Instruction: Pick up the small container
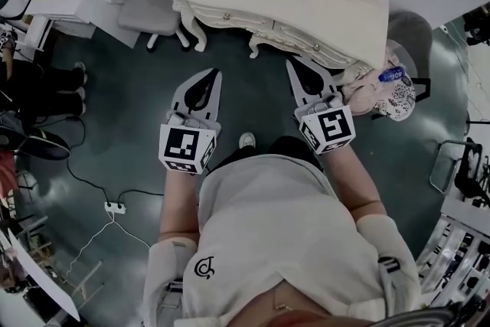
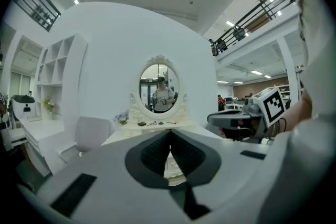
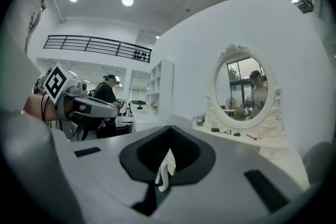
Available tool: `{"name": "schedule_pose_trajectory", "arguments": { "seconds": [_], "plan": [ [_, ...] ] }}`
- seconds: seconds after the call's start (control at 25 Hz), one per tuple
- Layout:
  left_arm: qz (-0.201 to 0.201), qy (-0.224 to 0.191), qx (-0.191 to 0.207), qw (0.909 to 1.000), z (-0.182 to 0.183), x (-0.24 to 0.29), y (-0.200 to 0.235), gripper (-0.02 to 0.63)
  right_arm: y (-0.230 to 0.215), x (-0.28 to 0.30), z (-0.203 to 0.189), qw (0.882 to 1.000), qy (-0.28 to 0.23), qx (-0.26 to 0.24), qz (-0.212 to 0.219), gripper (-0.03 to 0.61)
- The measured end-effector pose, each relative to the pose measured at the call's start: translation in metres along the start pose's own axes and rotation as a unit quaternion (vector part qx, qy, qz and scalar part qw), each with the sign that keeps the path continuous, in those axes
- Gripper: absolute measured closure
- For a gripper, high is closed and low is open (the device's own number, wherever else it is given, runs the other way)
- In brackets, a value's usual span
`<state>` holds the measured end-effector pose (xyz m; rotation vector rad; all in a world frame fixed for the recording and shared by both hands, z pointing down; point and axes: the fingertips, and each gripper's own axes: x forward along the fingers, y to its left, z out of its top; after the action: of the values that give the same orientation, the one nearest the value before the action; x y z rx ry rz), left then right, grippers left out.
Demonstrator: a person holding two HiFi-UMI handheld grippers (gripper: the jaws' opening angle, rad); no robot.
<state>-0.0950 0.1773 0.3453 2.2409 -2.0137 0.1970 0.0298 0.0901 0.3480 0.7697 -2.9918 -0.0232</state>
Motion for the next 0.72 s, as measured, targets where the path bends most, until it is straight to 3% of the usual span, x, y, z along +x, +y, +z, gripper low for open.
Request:
{"name": "schedule_pose_trajectory", "arguments": {
  "seconds": [0.4,0.72],
  "plan": [
    [-0.01,0.008,-0.022,0.9997,-0.005,0.104,0.064,0.601,-0.063,0.079,-0.024,0.999,0.024,0.003,-0.022,0.572],
    [-0.034,0.017,-0.001,0.9993,0.009,0.248,0.1,0.6,-0.171,0.162,-0.033,0.999,0.026,0.012,-0.037,0.572]
  ]
}}
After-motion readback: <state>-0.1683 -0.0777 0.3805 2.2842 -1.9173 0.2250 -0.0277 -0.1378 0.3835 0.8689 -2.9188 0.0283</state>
